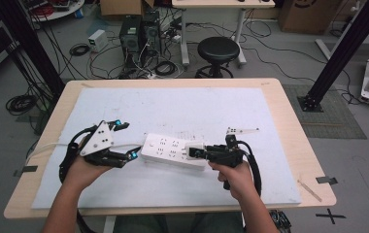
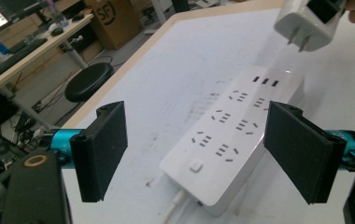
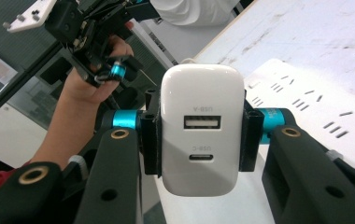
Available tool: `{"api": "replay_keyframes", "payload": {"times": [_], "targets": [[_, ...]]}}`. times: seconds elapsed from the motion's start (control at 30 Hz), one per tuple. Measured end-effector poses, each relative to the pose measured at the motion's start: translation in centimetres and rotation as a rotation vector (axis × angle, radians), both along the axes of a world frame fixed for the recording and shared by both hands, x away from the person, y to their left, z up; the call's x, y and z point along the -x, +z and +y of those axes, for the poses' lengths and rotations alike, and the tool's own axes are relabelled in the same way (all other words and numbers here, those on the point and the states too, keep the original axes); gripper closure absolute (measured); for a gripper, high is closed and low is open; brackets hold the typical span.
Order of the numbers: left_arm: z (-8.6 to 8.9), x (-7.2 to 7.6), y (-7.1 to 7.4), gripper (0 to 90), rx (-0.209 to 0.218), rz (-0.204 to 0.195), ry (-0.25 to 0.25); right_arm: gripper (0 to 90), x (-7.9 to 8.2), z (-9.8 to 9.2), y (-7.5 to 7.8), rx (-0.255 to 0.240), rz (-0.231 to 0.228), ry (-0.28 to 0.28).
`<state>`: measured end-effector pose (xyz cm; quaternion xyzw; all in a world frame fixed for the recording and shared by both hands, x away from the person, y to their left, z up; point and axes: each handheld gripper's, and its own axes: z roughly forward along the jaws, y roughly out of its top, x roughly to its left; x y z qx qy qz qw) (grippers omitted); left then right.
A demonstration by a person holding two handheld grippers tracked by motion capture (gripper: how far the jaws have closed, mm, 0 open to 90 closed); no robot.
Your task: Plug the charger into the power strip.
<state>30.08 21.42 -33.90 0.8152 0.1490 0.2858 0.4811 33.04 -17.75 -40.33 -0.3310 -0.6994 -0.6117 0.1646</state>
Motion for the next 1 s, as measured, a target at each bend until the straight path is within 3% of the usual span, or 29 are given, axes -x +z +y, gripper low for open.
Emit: {"api": "replay_keyframes", "payload": {"times": [0.2,0.53,0.67,0.77,0.9,1.0], "targets": [[1.1,0.0,-0.4,21.8,0.017,0.011,0.036,63.0,-0.1,0.3,0.0,0.015,-0.045,-0.001],[1.9,0.2,-1.4,21.8,0.025,0.031,0.055,63.0,-0.4,2.0,0.5,0.1,-0.339,-0.143],[2.3,0.2,-1.4,21.8,0.023,0.032,0.063,63.0,-0.4,2.1,0.9,0.191,-0.464,-0.219],[2.5,0.1,-1.6,21.8,0.031,0.036,0.068,63.0,-0.4,2.2,1.3,0.25,-0.524,-0.243],[2.6,0.1,-1.8,21.8,0.027,0.043,0.069,63.0,-0.6,2.3,1.9,0.359,-0.597,-0.225],[2.7,0.1,-2.0,21.8,0.022,0.047,0.069,63.1,-0.8,2.5,2.5,0.447,-0.634,-0.179]]}}
